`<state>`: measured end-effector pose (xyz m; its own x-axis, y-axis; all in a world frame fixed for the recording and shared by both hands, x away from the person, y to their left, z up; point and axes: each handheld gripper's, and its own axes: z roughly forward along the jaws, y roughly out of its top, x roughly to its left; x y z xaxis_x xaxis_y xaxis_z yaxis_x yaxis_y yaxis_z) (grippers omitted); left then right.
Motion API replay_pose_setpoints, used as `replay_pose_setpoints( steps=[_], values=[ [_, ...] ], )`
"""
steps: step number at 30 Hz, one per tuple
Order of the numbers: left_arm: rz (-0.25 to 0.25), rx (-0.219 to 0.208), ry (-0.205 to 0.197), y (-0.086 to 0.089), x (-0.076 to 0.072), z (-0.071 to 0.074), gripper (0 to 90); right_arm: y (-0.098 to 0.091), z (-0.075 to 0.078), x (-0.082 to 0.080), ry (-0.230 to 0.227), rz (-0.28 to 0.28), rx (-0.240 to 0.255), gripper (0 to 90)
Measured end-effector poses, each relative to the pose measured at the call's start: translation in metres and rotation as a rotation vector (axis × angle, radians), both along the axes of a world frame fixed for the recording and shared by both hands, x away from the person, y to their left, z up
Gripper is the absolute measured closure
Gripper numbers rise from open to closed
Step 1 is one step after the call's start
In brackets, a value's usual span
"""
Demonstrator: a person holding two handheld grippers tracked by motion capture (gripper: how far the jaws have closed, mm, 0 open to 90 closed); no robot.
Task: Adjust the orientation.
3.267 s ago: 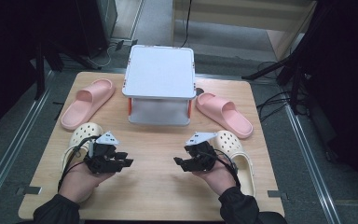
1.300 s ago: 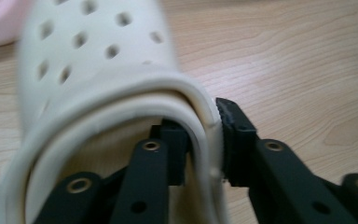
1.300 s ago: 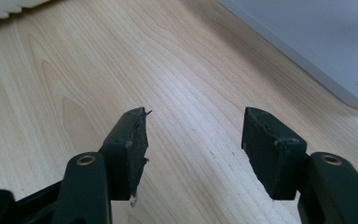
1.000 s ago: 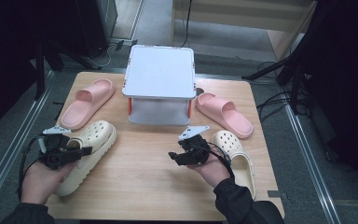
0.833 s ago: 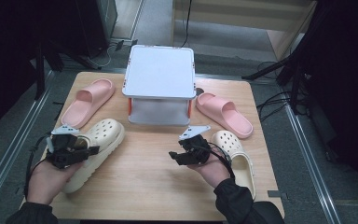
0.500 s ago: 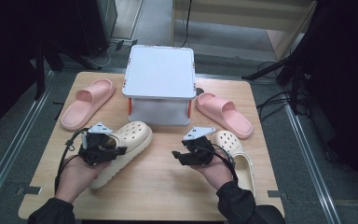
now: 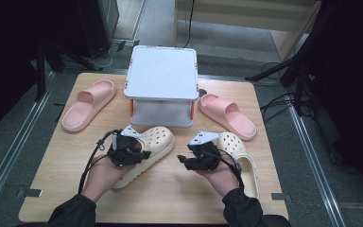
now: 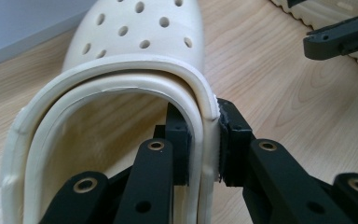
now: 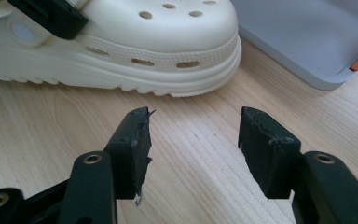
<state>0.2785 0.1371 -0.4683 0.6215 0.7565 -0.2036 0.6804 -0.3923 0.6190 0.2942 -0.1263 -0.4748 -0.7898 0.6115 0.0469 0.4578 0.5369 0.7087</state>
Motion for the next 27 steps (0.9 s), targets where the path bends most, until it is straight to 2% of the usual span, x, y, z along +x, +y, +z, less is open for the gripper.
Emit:
replay_pose_setpoints(
  steps=[4,9,13,14,15,16,17,18,19,20,21,23,25,26,27],
  values=[
    [-0.033,0.011,0.009,-0.006,-0.001,-0.006,76.1,0.001,-0.001,-0.002,-0.009,0.004,0.004,44.8],
    [-0.064,0.019,0.024,-0.010,-0.001,-0.008,74.5,0.003,-0.003,-0.002,0.003,0.010,0.006,46.6],
    [-0.070,0.014,0.023,-0.008,-0.003,-0.004,66.6,0.005,-0.004,-0.001,0.011,0.011,0.015,47.4],
    [-0.075,0.016,0.022,-0.005,-0.005,-0.001,66.6,0.006,-0.004,-0.001,0.012,0.013,0.021,47.8],
    [-0.076,0.001,0.030,0.000,-0.008,0.006,65.9,0.006,-0.003,-0.001,0.015,0.016,0.030,49.3],
    [-0.076,0.001,0.030,0.000,-0.008,0.006,67.8,0.006,-0.003,-0.001,0.015,0.016,0.030,49.3],
    [-0.071,-0.009,0.047,0.004,-0.010,0.011,67.8,0.006,-0.003,-0.001,0.016,0.018,0.039,50.1],
    [-0.073,-0.017,0.049,0.010,-0.013,0.018,69.6,0.007,-0.003,0.000,0.041,0.026,0.055,54.9],
    [-0.073,-0.017,0.049,0.010,-0.013,0.018,70.2,0.007,-0.003,0.000,0.041,0.026,0.055,54.9],
    [-0.074,-0.016,0.041,0.014,-0.015,0.021,71.7,0.009,-0.003,0.000,0.067,0.017,0.066,56.8],
    [-0.069,-0.015,0.018,0.022,-0.019,0.027,72.7,0.010,-0.003,0.000,0.069,0.022,0.065,58.0],
    [-0.065,-0.014,0.007,0.026,-0.019,0.030,75.9,0.012,-0.003,-0.001,0.066,0.023,0.063,58.3],
    [-0.056,-0.012,-0.009,0.041,-0.019,0.033,78.9,0.016,-0.003,-0.003,0.055,0.034,0.060,60.9],
    [-0.056,-0.012,-0.009,0.041,-0.019,0.033,80.1,0.016,-0.003,-0.003,0.055,0.034,0.060,60.9],
    [-0.049,-0.001,-0.014,0.049,-0.017,0.033,80.1,0.018,-0.003,-0.003,0.053,0.036,0.059,62.8]
  ],
)
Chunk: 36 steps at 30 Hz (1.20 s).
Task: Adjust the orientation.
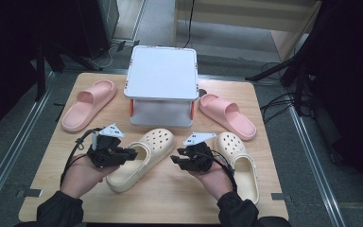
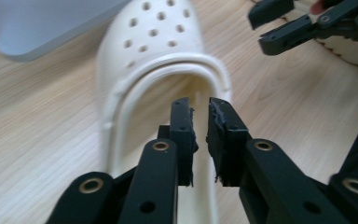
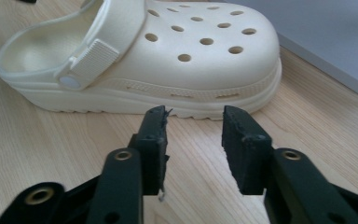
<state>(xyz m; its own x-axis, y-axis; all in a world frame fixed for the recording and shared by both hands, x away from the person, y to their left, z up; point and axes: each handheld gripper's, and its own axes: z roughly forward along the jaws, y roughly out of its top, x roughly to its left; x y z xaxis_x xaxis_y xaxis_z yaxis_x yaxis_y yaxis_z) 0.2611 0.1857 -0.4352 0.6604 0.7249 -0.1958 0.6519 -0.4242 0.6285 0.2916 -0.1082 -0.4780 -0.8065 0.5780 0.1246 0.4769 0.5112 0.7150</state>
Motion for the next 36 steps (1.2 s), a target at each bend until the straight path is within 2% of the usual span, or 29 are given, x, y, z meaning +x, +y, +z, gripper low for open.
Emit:
replay_pose_setpoints(
  steps=[1,2,5,6,8,9,10,11,12,14,18,22,26,30,36],
  values=[
    [0.004,0.004,-0.001,0.004,0.001,-0.001,83.5,0.003,-0.001,0.000,0.004,0.004,0.005,63.5],
    [0.011,0.004,-0.001,0.008,0.002,-0.001,85.2,0.006,-0.002,0.001,0.023,0.003,0.011,69.0],
    [0.040,0.007,-0.007,0.020,0.006,-0.007,86.2,0.010,-0.004,0.001,0.032,0.004,0.019,74.9],
    [0.054,0.018,-0.015,0.024,0.008,-0.009,86.3,0.015,-0.006,0.001,0.037,0.004,0.014,80.7],
    [0.077,0.019,-0.023,0.030,0.011,-0.015,86.2,0.018,-0.007,0.001,0.034,0.009,0.016,82.6],
    [0.086,0.017,-0.021,0.034,0.014,-0.019,86.2,0.026,-0.010,0.001,0.037,0.025,0.008,84.0],
    [0.094,0.011,-0.010,0.037,0.017,-0.026,86.2,0.028,-0.011,0.001,0.033,0.034,0.000,84.3],
    [0.094,0.011,-0.010,0.037,0.017,-0.026,86.5,0.031,-0.013,0.001,0.034,0.037,-0.008,84.3],
    [0.095,0.009,0.013,0.039,0.020,-0.034,87.1,0.035,-0.014,0.001,0.037,0.040,-0.010,84.3],
    [0.105,0.013,0.027,0.040,0.022,-0.039,87.2,0.040,-0.016,0.001,0.036,0.051,-0.024,84.2],
    [0.110,0.017,0.032,0.038,0.024,-0.048,87.2,0.046,-0.020,0.003,0.033,0.060,-0.046,82.9],
    [0.115,0.001,0.038,0.039,0.023,-0.049,87.3,0.048,-0.023,0.007,0.037,0.062,-0.054,82.0],
    [0.118,0.007,0.041,0.039,0.020,-0.050,88.4,0.049,-0.023,0.009,0.041,0.065,-0.053,82.1],
    [0.113,-0.015,0.059,0.040,0.013,-0.052,88.5,0.051,-0.023,0.012,0.039,0.065,-0.053,81.5],
    [0.105,-0.016,0.060,0.037,0.003,-0.052,88.6,0.052,-0.023,0.020,0.050,0.068,-0.049,81.5]
  ],
)
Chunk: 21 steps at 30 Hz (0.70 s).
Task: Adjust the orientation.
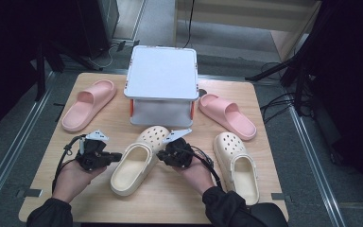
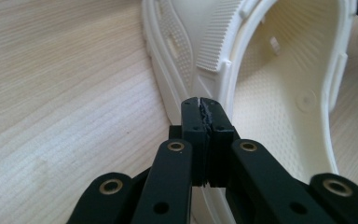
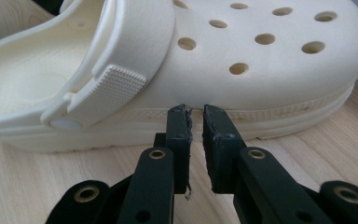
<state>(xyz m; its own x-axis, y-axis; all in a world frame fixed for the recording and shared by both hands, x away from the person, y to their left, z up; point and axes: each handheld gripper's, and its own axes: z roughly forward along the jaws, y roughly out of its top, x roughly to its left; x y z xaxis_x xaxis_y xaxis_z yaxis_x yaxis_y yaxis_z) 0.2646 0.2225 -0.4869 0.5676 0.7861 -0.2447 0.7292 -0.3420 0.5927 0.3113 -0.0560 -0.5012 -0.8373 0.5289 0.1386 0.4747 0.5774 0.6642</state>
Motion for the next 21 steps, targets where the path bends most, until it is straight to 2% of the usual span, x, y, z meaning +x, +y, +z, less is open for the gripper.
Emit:
replay_pose_setpoints(
  steps=[5,11,14,16,18,19,21],
  values=[
    [0.001,-0.007,-0.003,-0.001,-0.008,0.000,88.6,0.005,0.001,0.007,0.003,0.001,-0.008,81.8],
    [-0.004,-0.066,0.018,-0.005,-0.015,-0.001,88.6,0.009,0.001,0.014,-0.005,0.000,-0.012,81.8],
    [-0.010,-0.053,0.009,-0.007,-0.018,-0.001,88.0,0.009,0.001,0.018,-0.002,-0.007,-0.009,81.7],
    [0.005,-0.055,0.015,-0.001,-0.014,0.000,82.4,0.008,0.000,0.020,-0.004,-0.009,-0.006,79.0],
    [0.015,-0.060,0.014,0.001,-0.013,0.000,80.8,0.008,0.001,0.019,-0.009,-0.010,-0.010,78.1],
    [0.021,-0.058,0.010,0.003,-0.012,0.001,75.1,0.005,0.003,0.018,-0.018,-0.006,-0.011,77.4],
    [0.034,-0.058,0.005,0.006,-0.011,0.004,72.2,0.003,0.006,0.017,-0.030,-0.003,-0.006,75.9]
  ],
)
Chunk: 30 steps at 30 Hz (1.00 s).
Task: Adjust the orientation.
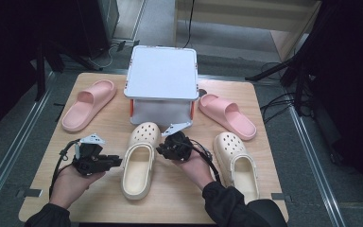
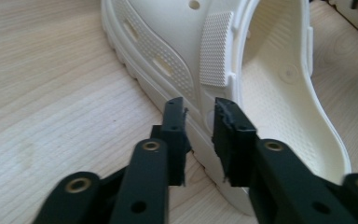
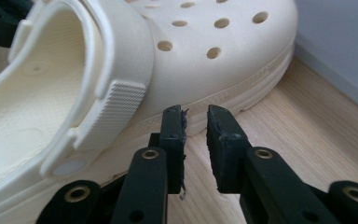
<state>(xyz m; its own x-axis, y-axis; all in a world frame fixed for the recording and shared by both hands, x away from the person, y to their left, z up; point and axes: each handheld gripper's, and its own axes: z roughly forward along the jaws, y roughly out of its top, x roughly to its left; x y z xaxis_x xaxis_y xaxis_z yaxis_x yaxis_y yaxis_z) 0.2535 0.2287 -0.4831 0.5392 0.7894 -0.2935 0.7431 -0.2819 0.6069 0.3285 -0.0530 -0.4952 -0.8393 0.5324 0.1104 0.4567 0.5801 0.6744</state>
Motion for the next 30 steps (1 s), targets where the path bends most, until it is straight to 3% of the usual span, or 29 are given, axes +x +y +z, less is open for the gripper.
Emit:
replay_pose_setpoints(
  steps=[2,3,10,14,19,24,30],
  values=[
    [0.003,-0.005,-0.006,0.003,0.002,0.004,66.6,-0.005,0.005,-0.003,-0.010,0.002,0.017,74.5],
    [0.003,-0.011,-0.003,0.004,0.003,0.005,59.2,-0.011,0.011,-0.008,-0.019,0.006,0.033,72.3],
    [-0.041,-0.014,-0.033,0.008,0.011,0.009,42.3,-0.037,0.023,-0.027,-0.001,-0.004,0.065,64.3],
    [-0.064,-0.018,-0.015,0.008,0.016,0.010,40.1,-0.049,0.027,-0.033,0.013,-0.024,0.070,61.7],
    [-0.071,-0.020,-0.027,0.009,0.022,0.013,38.4,-0.069,0.034,-0.040,0.014,-0.055,0.077,58.5],
    [-0.066,-0.016,-0.055,0.011,0.026,0.017,38.1,-0.094,0.038,-0.051,0.011,-0.109,0.058,57.4],
    [-0.082,-0.017,-0.056,0.009,0.031,0.018,38.1,-0.118,0.041,-0.060,0.010,-0.162,0.034,55.9]
  ],
)
